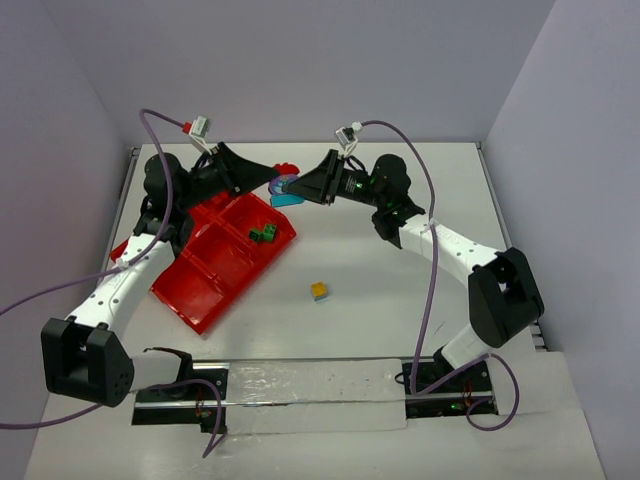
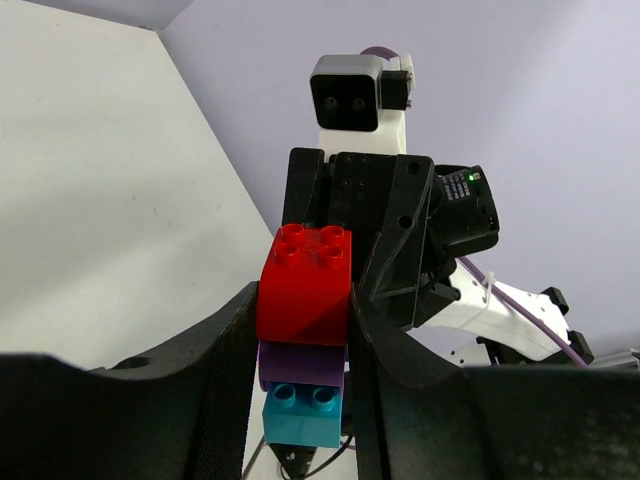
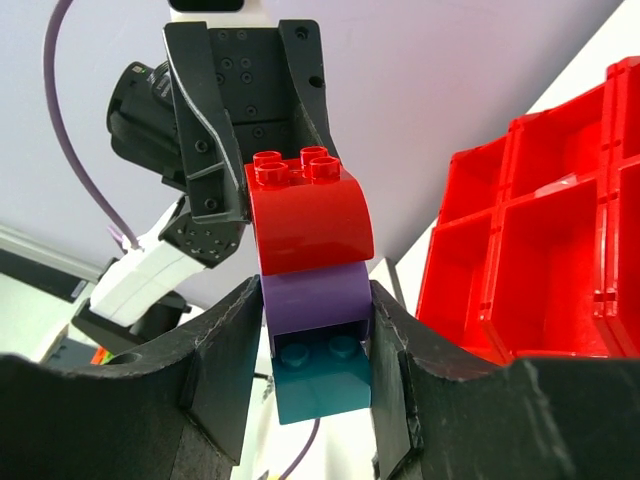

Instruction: Sort the legos into containers by color

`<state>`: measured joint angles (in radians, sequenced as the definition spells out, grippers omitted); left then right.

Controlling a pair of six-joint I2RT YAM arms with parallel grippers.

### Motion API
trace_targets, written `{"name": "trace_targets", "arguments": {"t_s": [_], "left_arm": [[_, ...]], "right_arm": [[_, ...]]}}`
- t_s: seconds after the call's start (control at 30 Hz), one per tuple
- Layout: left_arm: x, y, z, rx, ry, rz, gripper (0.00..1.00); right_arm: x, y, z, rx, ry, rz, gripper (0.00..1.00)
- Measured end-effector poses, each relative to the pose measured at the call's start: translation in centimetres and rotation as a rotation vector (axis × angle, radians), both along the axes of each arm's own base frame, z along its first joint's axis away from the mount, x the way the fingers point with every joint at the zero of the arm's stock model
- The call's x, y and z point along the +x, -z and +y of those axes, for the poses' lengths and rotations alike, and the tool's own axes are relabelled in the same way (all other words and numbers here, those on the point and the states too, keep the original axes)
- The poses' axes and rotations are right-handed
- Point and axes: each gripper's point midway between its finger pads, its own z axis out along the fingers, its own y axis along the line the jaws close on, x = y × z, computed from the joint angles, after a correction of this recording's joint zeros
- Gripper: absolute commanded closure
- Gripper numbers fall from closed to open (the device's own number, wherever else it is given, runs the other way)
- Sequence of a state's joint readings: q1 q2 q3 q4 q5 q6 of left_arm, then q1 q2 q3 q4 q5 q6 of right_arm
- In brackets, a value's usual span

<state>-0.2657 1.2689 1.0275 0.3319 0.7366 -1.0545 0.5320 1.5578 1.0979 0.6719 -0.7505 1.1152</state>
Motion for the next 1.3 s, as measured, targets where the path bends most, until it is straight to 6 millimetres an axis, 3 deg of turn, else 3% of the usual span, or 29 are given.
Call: {"name": "trace_targets", "arguments": {"t_s": [0.33,0.57,0.77,0.9,1.03,1.13,1.2,1.3], "left_arm": [[-0.4,0.2,0.4,0.021,0.007,0.013,1.00],[0.7,-1.2,1.4,0.030,-0.040,-0.019,1.00],[1.2,-1.2,1.9,0.051,-0.065,-0.019,1.00],[3.4,-0.9,4.8,0.106,-0.193,-0.001,1.00],[7.3,1.3,11.9,0.256,-0.518,0.118,1.00],[9.0,4.3,16.6,0.373,-0.703,0.220,1.00],[9.7,7.1,17.9,0.444,-0.747,0.295,1.00],[10.7,11.8,18.8,0.533,-0.757,0.405,1.00]], "right_arm": [[-0.7,0.8,0.1,-0.004,-0.033,0.000,1.00],[-2.1,6.7,0.2,-0.154,-0.062,0.082,1.00],[-2.5,8.6,-0.9,-0.265,-0.024,0.087,1.00],[-2.3,9.0,-2.1,-0.354,0.051,0.059,1.00],[-0.5,9.8,-5.6,-0.490,0.237,0.077,1.00],[0.8,9.5,-8.7,-0.547,0.364,0.072,1.00],[1.3,9.2,-10.2,-0.572,0.425,0.067,1.00],[1.5,8.8,-11.0,-0.595,0.459,0.058,1.00]]}}
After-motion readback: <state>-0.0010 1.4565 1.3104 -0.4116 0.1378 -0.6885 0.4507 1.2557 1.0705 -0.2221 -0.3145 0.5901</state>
